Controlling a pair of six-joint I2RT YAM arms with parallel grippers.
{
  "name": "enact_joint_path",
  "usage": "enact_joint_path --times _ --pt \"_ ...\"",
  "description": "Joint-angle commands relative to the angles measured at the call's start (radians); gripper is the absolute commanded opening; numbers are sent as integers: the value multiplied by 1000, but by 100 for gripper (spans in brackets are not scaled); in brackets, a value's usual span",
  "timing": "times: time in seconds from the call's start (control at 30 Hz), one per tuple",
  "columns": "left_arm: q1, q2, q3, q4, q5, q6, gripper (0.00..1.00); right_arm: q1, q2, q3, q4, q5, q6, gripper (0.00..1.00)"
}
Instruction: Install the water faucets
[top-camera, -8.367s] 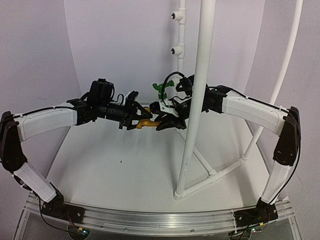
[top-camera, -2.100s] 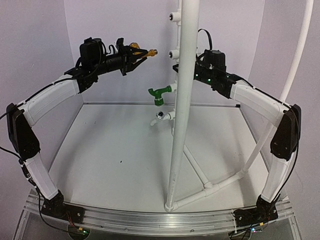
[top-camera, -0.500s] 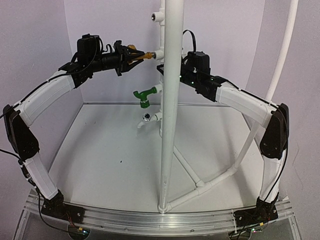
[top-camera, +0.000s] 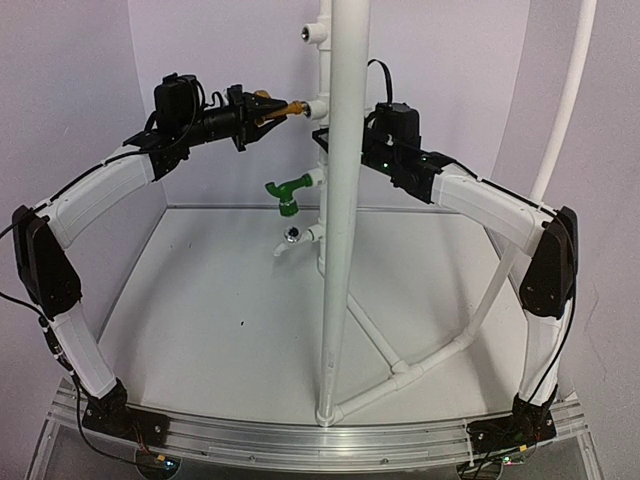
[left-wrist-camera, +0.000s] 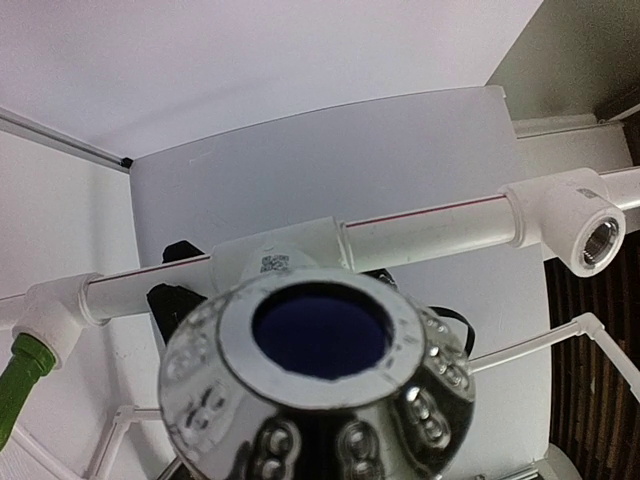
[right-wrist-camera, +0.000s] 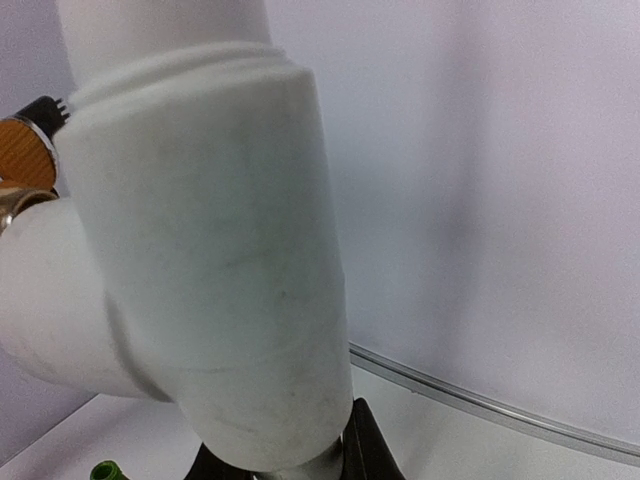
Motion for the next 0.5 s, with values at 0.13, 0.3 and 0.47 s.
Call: enact_joint_path --times 0.13,0.3,0.47 --pt "4 -43 -88 153 30 -79 0 44 -24 53 142 -160 220 0" --pt "4 -54 -95 139 7 -89 0 44 -19 55 146 -176 214 0" --pt "4 -44 -81 182 10 -125 0 45 -12 46 151 -203 189 0"
